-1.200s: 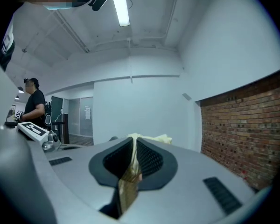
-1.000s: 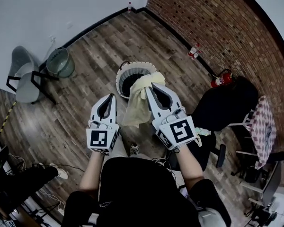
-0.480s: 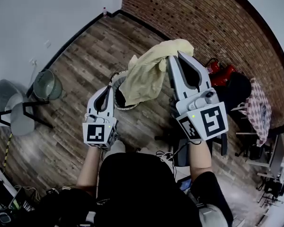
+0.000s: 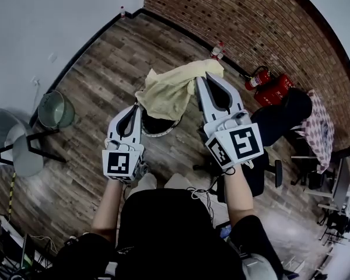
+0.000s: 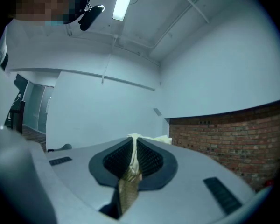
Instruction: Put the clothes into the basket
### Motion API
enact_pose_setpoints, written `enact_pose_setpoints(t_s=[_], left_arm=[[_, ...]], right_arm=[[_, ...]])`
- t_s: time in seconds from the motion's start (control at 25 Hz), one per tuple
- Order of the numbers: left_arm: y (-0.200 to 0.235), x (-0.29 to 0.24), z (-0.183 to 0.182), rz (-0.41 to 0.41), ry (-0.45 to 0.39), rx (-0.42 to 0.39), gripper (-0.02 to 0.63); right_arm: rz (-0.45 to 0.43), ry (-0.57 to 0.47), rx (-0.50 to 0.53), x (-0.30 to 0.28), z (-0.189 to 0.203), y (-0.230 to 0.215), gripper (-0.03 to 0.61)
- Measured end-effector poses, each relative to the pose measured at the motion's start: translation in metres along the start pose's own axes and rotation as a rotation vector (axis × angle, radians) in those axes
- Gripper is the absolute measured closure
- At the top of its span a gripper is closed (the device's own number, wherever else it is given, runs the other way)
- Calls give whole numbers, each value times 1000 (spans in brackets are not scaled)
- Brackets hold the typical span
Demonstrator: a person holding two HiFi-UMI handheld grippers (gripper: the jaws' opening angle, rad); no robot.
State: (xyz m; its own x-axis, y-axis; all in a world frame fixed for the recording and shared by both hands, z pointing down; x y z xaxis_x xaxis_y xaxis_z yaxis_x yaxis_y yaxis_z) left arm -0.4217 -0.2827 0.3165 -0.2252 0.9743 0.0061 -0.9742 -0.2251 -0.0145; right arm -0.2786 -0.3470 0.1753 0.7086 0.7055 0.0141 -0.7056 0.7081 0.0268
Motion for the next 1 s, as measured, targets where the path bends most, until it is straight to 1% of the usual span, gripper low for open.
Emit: enact_pose_setpoints(t_s=[0.16,0.36,0.56,0.72,0.84,1.0], left_arm=[[-1,1,23,-12,60,22,601],[-1,2,56,-57,121,32,601],[-19,7,80,-105,157,44,601],[-36,17,106,-135,190,78,601],[-48,24,130,-132,221,97,601],[-60,24,173,-100,285,104,601]], right_arm=[[5,102,-68,-1,61,-6,548],[-10,257,-138,2,156,-8,548],[-52,424,-210,27,248,-1,547],[-76,531,-257,54,310,7,546],[-74,594,-283,72,350,13,546],[-63,668,-347,99,398,24,546]])
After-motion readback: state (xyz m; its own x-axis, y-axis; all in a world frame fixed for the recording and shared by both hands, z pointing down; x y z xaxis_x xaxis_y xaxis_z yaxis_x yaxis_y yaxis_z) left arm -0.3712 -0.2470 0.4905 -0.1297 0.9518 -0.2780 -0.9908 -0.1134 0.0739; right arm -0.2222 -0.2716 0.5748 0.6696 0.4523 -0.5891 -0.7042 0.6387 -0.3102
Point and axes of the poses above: the fingertips, and each gripper's own axes: x backward along the fingers, y to its left, z out of its underside, the point moved 2 cm from there along x, backward along the fingers, and after that the axes turned 4 degrees about -x, right-handed, at the moved point
